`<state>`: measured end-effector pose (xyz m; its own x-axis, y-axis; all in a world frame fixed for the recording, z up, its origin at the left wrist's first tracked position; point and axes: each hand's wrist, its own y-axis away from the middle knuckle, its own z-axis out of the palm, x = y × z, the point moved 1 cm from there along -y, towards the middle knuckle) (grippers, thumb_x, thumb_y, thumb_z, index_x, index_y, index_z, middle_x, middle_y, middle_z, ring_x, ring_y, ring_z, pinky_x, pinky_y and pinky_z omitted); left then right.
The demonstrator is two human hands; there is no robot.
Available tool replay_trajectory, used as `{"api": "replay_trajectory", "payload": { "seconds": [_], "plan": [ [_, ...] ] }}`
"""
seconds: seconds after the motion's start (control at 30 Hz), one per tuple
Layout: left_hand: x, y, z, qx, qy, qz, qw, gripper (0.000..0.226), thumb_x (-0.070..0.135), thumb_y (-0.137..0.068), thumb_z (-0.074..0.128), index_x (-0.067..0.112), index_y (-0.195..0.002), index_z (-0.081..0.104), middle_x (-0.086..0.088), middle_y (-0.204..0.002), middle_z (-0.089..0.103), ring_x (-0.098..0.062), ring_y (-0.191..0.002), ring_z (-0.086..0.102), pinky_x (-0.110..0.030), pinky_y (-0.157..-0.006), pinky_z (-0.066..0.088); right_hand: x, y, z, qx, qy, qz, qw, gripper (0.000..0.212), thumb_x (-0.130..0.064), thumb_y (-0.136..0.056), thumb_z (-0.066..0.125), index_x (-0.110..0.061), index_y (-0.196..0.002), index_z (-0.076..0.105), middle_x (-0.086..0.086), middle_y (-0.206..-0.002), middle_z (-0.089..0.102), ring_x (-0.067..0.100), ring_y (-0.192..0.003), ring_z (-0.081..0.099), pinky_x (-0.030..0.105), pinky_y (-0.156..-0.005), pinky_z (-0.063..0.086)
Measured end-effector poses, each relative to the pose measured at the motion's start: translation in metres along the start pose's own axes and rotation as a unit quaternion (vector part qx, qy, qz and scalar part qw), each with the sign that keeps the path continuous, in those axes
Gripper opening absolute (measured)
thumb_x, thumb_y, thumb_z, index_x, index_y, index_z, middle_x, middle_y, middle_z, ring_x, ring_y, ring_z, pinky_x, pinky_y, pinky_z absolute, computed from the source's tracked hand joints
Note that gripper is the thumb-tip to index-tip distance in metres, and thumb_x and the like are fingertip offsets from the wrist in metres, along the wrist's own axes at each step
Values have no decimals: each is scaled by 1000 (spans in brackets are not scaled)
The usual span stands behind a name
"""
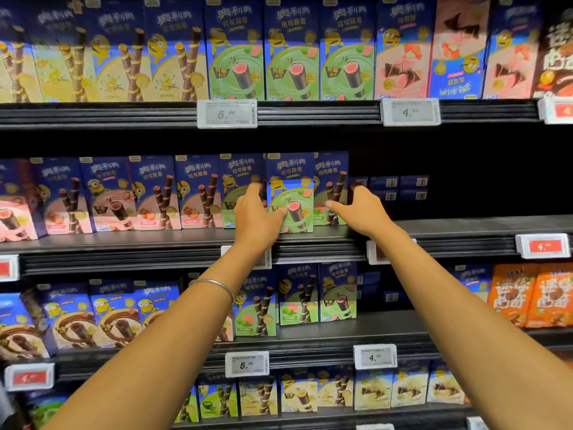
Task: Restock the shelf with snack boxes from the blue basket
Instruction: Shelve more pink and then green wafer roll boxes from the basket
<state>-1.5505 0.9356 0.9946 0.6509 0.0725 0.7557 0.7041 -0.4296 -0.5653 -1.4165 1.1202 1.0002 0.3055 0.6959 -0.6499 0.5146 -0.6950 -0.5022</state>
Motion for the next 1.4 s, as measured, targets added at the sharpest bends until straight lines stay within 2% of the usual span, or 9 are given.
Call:
{"api": "replay_trajectory", "payload": {
  "seconds": [0.07,0.17,0.27,0.37,0.43,0.57,0.77,1.1,1.4],
  "plan": [
    [0,0,-1,0,0,-2,1000,53,18,-90,84,13,-134,54,-13,-125,62,-32,-116,62,-53,-99,56,1,2,-1,-6,-4,17,1000,44,-53,-88,71,-18,-98,45,-8,-87,46,9,-78,47,28,-59,35],
    [-1,-1,-6,12,-6,-10,1000,53,16,-89,84,10,-133,54,-13,-125,62,-33,-117,61,-53,-99,56,0,6,-5,-12,-8,34,999,48,-53,-89,69,-16,-109,45,0,-101,44,20,-93,46,34,-76,39],
    [-3,-4,-14,21,-19,-22,999,42,16,-89,84,12,-119,55,-10,-122,63,-36,-119,61,-54,-98,55,-4,10,-6,8,-10,34,999,50,-51,-89,69,-13,-112,45,7,-113,51,26,-99,49,36,-79,39],
    [-5,-6,-19,23,-28,-34,999,39,16,-89,83,11,-113,53,-14,-123,64,-38,-119,61,-55,-98,55,-12,15,-4,42,-18,27,999,62,-46,-90,70,-6,-130,45,17,-133,51,30,-111,53,37,-82,41],
    [-5,-6,-21,19,-32,-42,998,41,16,-90,82,8,-118,54,-17,-126,63,-39,-117,61,-55,-97,56,-18,19,-1,39,-24,23,999,61,-43,-90,71,-7,-130,43,17,-133,49,27,-106,50,37,-81,40],
    [-6,-8,-24,21,-60,-49,997,45,21,-92,81,6,-125,54,-20,-132,59,-39,-115,59,-48,-89,53,-19,27,4,48,-24,34,998,62,-41,-89,73,-9,-133,42,16,-133,44,33,-113,53,40,-86,46],
    [-4,-4,-25,19,-104,-46,993,41,26,-95,79,7,-123,55,-18,-133,60,-41,-114,59,-56,-92,54,-12,32,3,43,-24,23,999,55,-40,-88,74,-14,-125,44,5,-114,41,23,-99,50,36,-80,43],
    [-4,-2,-22,24,-128,-51,990,44,30,-98,75,6,-127,52,-20,-132,58,-43,-114,58,-49,-81,47,-11,30,6,30,4,30,999,53,-38,-88,73,-13,-129,50,7,-127,63,23,-100,57,34,-78,43],
    [8,4,-13,1,-154,-37,987,48,33,-100,72,5,-132,49,-20,-136,55,-44,-118,58,-53,-88,53,-6,31,4,36,-3,28,999,48,-34,-87,74,-19,-128,54,1,-126,65,19,-101,57,31,-80,40]
  ]
}}
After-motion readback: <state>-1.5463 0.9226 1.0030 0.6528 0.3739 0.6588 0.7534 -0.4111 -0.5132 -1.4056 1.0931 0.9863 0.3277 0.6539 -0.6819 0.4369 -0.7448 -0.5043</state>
